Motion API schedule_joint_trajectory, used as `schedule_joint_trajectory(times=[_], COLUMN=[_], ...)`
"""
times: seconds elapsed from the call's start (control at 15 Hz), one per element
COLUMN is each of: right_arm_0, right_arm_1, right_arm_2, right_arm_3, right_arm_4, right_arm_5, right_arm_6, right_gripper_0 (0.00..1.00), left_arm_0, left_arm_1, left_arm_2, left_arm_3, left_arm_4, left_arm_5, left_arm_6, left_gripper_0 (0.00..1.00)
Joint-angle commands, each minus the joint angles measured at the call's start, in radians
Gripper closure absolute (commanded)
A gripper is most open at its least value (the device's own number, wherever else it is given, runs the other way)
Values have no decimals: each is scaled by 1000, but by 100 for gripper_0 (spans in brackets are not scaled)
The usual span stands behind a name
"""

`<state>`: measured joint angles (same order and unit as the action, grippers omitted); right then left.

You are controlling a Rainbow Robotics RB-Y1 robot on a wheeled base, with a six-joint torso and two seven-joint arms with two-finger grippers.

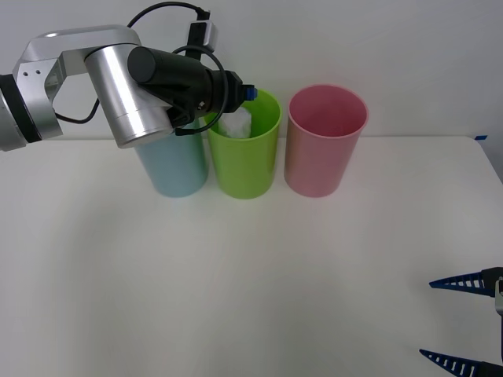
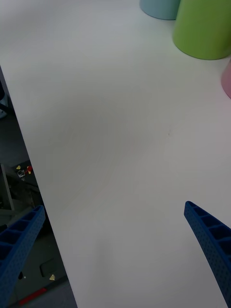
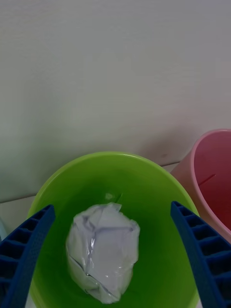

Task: Put cans in the blue bin and PET bottles in the pink bin and trash in the green bin.

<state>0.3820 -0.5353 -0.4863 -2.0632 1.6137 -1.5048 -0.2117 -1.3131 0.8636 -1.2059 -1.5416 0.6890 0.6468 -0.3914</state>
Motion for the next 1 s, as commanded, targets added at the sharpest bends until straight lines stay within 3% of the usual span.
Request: schedule_joint_trajectory(times=[0.07, 0.6, 1.0], right_arm_0=[0, 0, 0], right_arm_1=[0, 0, 0], right_arm_2=[0, 0, 0], right_arm_3=[0, 0, 0], right_arm_4=[0, 0, 0], right_arm_5=[0, 0, 0], right_arm_6=[0, 0, 0], right_gripper_0=[0, 0, 0], left_arm_0=[-3, -6, 0], left_arm_1=[0, 2, 43], left_arm_2=[0, 5, 12], left_arm_3=[-2, 1, 0], left_arm_4=[0, -31, 4], left_arm_5=[-9, -24, -191], left_arm_6=[9, 16, 13], left_gripper_0=[0, 0, 0])
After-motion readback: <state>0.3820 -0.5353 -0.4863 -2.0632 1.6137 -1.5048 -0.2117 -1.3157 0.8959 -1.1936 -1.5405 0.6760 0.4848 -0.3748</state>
